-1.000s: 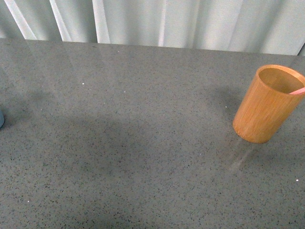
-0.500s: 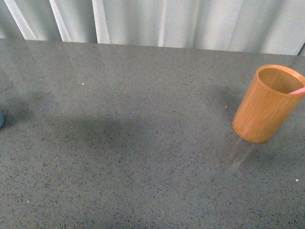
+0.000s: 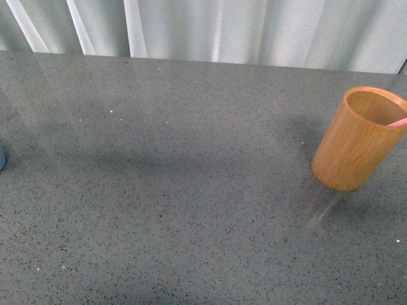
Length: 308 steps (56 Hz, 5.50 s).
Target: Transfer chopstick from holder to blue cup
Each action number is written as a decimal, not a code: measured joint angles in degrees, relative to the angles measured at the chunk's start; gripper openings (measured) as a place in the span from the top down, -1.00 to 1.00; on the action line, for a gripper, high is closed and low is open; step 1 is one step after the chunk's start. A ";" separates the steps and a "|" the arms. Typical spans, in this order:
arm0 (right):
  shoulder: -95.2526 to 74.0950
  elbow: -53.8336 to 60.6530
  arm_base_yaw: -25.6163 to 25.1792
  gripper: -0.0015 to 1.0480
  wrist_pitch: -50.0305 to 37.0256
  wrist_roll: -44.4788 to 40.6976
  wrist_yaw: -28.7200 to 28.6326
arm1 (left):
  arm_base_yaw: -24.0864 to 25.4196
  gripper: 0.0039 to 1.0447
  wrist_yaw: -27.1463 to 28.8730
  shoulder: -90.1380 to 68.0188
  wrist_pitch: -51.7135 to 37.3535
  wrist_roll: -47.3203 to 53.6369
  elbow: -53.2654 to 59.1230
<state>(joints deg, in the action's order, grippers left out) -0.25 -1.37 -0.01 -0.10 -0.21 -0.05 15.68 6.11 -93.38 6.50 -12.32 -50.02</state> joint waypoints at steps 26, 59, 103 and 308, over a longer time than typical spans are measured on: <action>0.00 0.00 0.00 -0.81 0.00 0.00 0.00 | -4.46 -0.66 2.49 -11.23 2.01 -1.51 -3.56; 0.00 0.00 0.00 -0.81 0.00 0.00 0.02 | -11.30 0.94 -1.40 -9.84 15.32 -3.67 -7.50; 0.00 0.00 0.00 -0.81 0.00 0.00 0.02 | -42.36 0.94 0.79 -20.50 27.76 -16.39 -24.63; -88.06 -17.49 -4.83 0.85 -52.39 -14.16 -23.52 | -15.74 0.94 -6.10 93.15 -6.54 12.02 48.96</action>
<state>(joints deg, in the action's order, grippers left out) -88.31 -18.85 -4.84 -52.49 -14.37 -23.57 -0.05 0.01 -0.23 -0.03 -0.30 -1.06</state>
